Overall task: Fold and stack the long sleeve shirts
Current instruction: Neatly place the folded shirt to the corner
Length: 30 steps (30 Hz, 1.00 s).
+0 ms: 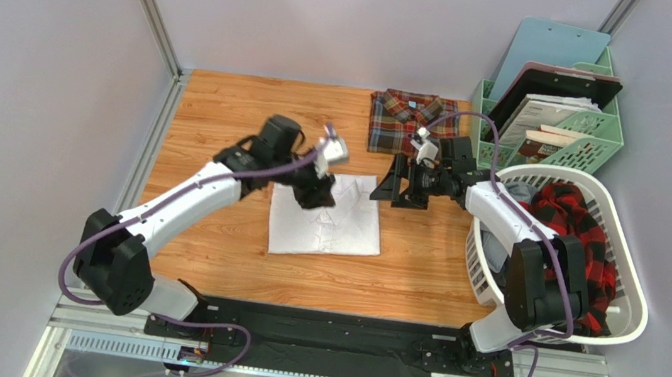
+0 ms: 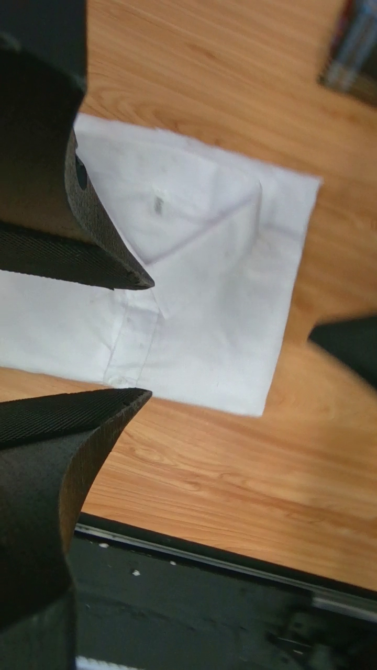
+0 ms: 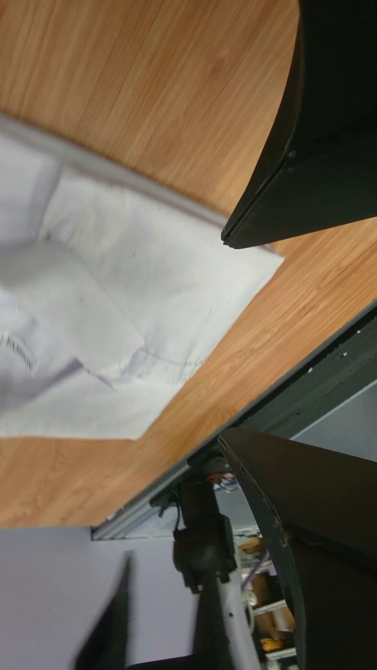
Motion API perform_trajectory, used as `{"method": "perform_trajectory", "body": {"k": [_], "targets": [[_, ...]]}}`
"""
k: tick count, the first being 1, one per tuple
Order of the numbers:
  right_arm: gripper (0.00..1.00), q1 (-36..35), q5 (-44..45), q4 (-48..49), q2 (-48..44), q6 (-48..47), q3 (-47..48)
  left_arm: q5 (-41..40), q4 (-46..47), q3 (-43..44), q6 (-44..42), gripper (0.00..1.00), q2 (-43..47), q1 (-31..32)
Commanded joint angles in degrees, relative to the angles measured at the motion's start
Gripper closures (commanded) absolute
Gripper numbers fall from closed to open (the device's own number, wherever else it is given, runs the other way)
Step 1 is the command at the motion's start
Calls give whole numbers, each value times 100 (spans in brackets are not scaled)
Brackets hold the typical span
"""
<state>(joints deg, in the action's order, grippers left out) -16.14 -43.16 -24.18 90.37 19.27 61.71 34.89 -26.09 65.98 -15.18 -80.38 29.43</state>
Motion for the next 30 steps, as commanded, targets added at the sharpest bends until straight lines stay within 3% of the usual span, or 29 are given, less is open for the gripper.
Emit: {"method": "perform_trajectory", "body": {"k": [1,3,10,24,30], "targets": [[7,225,1158,-51,-326,147,-204,-1405,252,-647,-1785,48,-214,1332],[7,252,1423,-130,-476,279,-265,-1808,367,-578,-2041,56,-442,1740],[5,252,1618,168,-837,797,-827,-2303,903,-384,-2278,59,-1479,2725],[4,261,1697,450,-793,1387,-1135,-2847,1290,91,-2349,60,-2596,3174],[5,261,1443,581,-617,1588,-1179,-3085,1615,-93,-2156,82,-2589,3139]]}}
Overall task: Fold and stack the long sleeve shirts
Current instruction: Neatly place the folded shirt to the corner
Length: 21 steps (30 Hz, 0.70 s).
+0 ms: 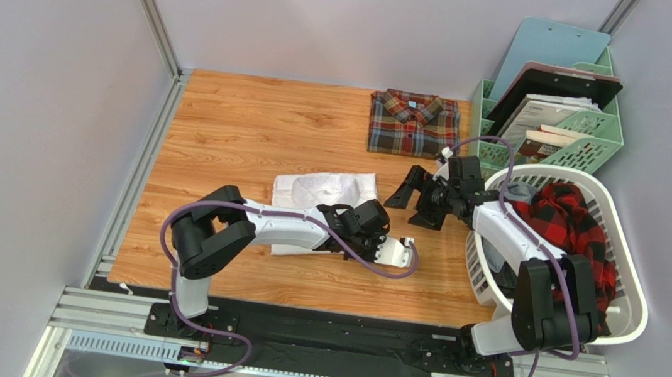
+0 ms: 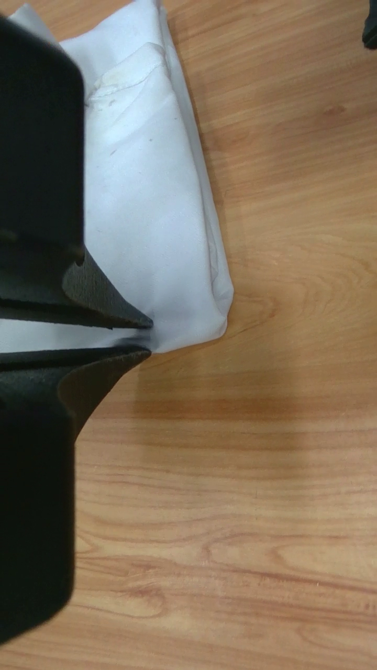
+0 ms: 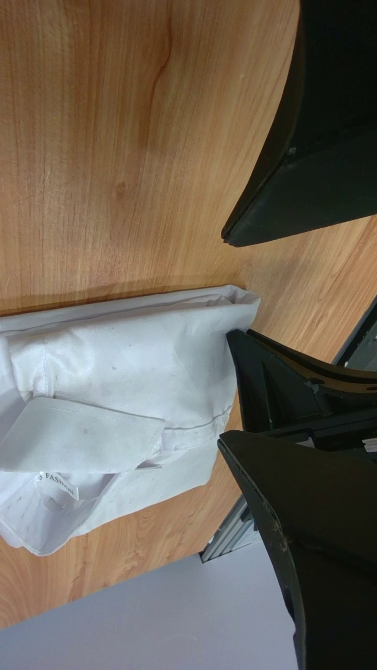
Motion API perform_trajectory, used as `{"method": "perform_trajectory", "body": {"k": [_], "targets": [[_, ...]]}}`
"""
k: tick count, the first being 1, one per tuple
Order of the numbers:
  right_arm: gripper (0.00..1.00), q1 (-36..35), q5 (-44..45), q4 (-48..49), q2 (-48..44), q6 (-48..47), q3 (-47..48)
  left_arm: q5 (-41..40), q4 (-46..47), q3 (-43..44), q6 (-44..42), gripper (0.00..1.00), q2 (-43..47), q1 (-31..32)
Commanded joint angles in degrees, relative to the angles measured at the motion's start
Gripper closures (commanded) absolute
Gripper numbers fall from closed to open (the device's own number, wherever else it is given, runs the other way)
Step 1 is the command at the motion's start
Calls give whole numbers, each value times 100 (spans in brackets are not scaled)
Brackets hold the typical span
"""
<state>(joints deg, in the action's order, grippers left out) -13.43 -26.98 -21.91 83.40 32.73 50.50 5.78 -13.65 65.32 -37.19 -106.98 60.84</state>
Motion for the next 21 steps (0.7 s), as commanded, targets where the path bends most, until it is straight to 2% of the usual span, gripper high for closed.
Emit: {"method": "perform_trajectory", "body": {"k": [1,2,3,8,13,21], "targets": [[5,-19,-228,406,124,286,-58,-148,380,-54,106,94,168,-19],[5,-19,-272,494,150,295,-67,-113,407,-63,176,100,229,-46],[4,-19,-351,530,238,321,-58,-104,407,-63,360,100,282,-124],[2,-107,-589,802,440,444,-49,343,241,51,669,100,731,-388],[2,-230,-694,952,581,559,-84,432,205,33,722,100,1029,-485],[1,-335,-1054,1575,1038,1252,-137,512,91,183,845,100,1118,-573]]}}
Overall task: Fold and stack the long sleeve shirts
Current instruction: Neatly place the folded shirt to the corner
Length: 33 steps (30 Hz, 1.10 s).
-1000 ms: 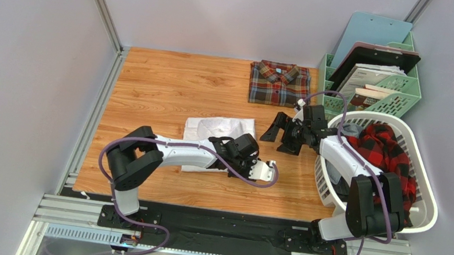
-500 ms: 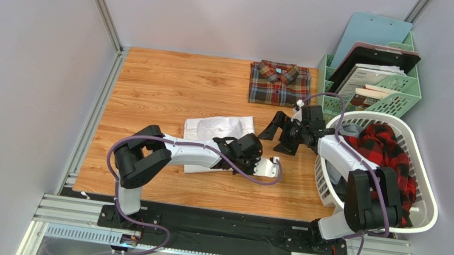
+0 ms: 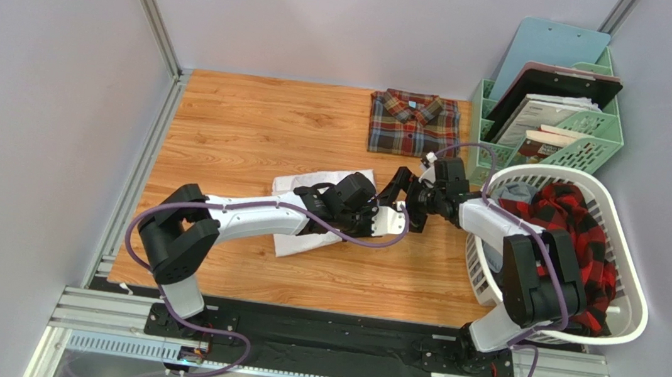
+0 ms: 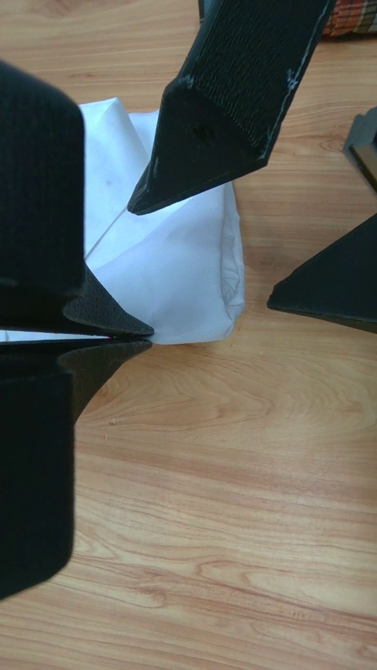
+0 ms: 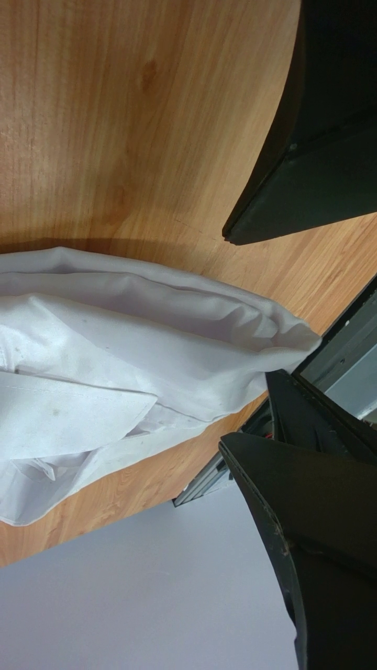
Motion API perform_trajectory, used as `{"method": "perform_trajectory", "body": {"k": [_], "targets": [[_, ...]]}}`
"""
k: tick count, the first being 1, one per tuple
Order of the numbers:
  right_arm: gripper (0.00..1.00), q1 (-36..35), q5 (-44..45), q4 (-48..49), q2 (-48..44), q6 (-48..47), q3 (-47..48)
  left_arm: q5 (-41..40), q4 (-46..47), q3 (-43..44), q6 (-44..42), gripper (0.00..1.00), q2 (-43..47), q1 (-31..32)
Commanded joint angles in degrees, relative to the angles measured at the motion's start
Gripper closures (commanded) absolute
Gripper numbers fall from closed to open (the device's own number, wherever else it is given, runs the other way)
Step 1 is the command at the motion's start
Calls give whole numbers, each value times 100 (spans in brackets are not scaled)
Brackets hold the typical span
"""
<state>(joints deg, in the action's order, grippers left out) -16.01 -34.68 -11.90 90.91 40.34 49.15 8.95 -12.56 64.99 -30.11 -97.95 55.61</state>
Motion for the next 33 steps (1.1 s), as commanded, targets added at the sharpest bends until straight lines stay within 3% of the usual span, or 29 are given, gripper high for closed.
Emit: {"method": "perform_trajectory", "body": {"k": [1,7,12,19,22,23,24,26,27,29,30,33], "targets": [[1,-95,-311,601,382,562,77,204,-36,216,145,100,233,-68],[12,-227,-584,855,1296,914,490,318,-19,181,207,100,364,-182],[32,-236,-400,1461,1762,1336,614,371,-28,128,233,100,478,-253],[40,-324,92,1630,2544,1547,1325,520,-98,-56,251,100,646,-393],[71,-403,268,1612,2695,1583,1624,529,-124,-109,268,100,663,-455],[95,-481,294,1586,2677,1487,1703,537,-150,-118,303,100,663,-507],[100,-525,425,1473,2660,1347,2008,529,-203,-110,347,99,698,-551],[100,-631,654,893,2572,1004,2387,712,-422,-110,453,83,812,-779],[100,-666,968,743,2563,602,2624,809,-519,-127,575,64,1013,-876],[100,-675,1155,366,2641,109,3440,1090,-914,-206,646,45,1233,-1174],[100,-658,1313,138,2842,-451,3792,1170,-1081,-224,586,31,1435,-1263],[100,-596,1603,-601,3307,-1385,5076,1267,-1696,-346,436,20,1760,-1474]]}}
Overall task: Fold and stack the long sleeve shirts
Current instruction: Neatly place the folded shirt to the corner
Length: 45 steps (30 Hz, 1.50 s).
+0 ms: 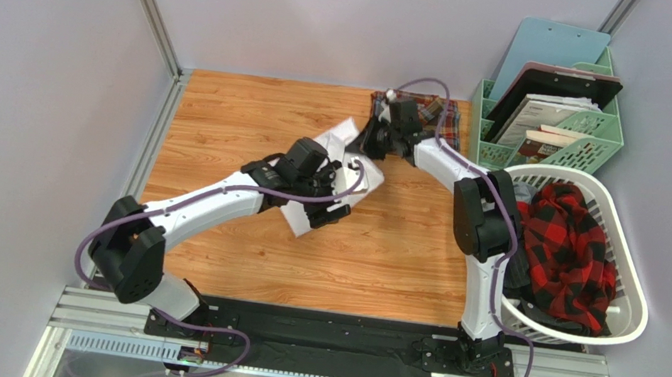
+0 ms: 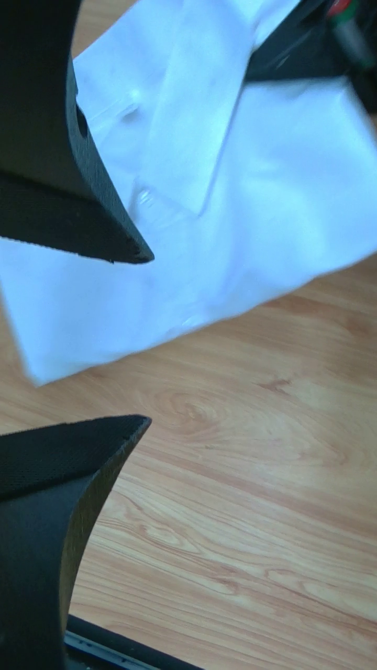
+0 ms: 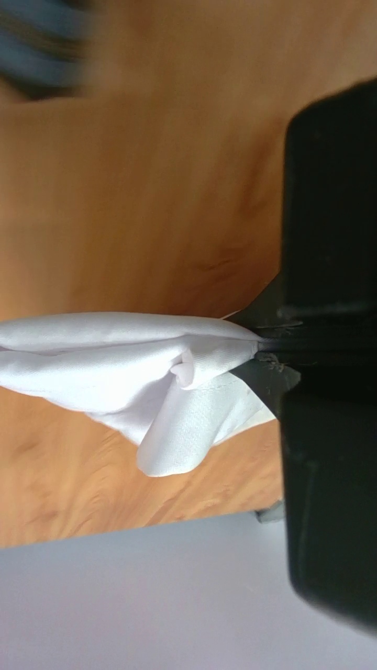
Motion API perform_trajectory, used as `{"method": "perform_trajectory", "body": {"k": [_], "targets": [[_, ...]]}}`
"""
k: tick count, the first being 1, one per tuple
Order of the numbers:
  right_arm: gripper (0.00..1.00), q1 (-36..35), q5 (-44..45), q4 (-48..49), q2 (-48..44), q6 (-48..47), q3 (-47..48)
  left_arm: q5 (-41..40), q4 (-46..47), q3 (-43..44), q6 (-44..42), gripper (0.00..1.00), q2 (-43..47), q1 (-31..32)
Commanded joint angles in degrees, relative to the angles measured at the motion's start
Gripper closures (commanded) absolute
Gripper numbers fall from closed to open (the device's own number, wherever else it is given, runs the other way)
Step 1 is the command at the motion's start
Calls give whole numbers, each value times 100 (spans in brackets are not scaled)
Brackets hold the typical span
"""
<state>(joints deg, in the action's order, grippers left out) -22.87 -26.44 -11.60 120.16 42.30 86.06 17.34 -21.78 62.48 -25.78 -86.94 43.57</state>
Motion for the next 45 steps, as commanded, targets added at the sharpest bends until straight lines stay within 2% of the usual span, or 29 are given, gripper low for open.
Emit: {"method": "perform_trajectory", "body": {"k": [1,3,5,7,8,12,17,24,35,45], "targets": [[100,107,841,-938,507,-2203,1709,419,-949,-174,-32,19,721,-322],[100,134,1086,-1221,780,-2690,2579,332,-1056,-253,3,12,853,-446],[100,160,1158,-1678,1184,-3376,3517,208,-1100,-341,108,11,889,-586],[100,204,1465,-1968,1552,-3902,4048,269,-1109,-411,300,10,880,-709],[100,213,1562,-2082,1659,-4044,4659,339,-1109,-429,363,10,880,-866],[100,283,2027,-2382,1880,-4677,5429,463,-1004,-517,653,7,854,-1122],[100,380,2485,-2268,1503,-5135,5360,480,-890,-693,645,7,871,-1307],[100,468,2626,-2172,1089,-5267,5237,480,-723,-746,522,7,687,-1421],[100,459,3012,-1987,667,-4521,5263,542,-652,-772,416,6,617,-1553],[100,556,2960,-2119,447,-4564,4973,533,-643,-772,311,6,625,-1589]]}}
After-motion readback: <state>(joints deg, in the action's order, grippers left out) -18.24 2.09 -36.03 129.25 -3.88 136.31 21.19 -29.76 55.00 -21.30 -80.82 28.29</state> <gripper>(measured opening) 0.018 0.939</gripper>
